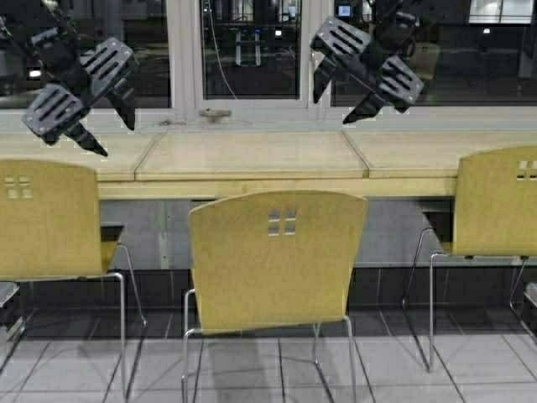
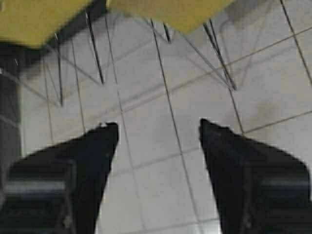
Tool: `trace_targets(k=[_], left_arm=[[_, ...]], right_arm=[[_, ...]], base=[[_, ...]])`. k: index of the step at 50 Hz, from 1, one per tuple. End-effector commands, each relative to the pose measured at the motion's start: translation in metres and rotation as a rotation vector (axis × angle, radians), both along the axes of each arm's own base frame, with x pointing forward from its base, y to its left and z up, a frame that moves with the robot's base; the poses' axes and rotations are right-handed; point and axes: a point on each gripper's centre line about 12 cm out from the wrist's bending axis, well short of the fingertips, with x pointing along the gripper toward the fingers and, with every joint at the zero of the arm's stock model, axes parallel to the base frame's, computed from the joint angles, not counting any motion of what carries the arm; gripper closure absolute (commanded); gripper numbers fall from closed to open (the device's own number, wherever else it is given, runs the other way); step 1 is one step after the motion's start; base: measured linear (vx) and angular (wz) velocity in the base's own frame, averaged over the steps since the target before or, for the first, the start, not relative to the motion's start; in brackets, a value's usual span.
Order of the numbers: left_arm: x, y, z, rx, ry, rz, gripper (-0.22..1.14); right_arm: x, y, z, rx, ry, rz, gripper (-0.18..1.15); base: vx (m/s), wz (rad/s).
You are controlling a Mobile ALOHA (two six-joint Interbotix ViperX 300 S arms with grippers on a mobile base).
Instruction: Push the chairs under the table
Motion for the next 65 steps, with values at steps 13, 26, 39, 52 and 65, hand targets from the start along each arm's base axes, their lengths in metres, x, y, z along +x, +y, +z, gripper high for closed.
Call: trace_targets(k=[13,26,39,52,65], left_arm=[[0.023,-0.010,-0.013,-0.105,0.030,0.110,0.04],[0.042,-0.025,-0.025,-0.158,0.052,0.151,0.04],[0.051,-0.042,-0.049,-0.192,0.105,0.177,0.04],[0.050,-0.054,-0.086,-0.212,0.188,0.222,0.04],[0.039,-0.066,-0.104,-0.211,0.241,0.220,0.04]], right_arm=[[0.018,-0.005,-0.019,0.121,0.061,-0.144,0.10],[0.032,-0.005,-0.033,0.221,0.095,-0.257,0.10],[0.030,-0.007,-0.055,0.250,0.152,-0.317,0.10],[0.027,-0.011,-0.078,0.257,0.207,-0.369,0.10],[0.016,-0.015,-0.099,0.228,0.260,-0.378,0.10]], base=[[0.27,-0.06],[0.24,-0.07],[0.22,0.03],[0.22,0.08],[0.20,0.10]])
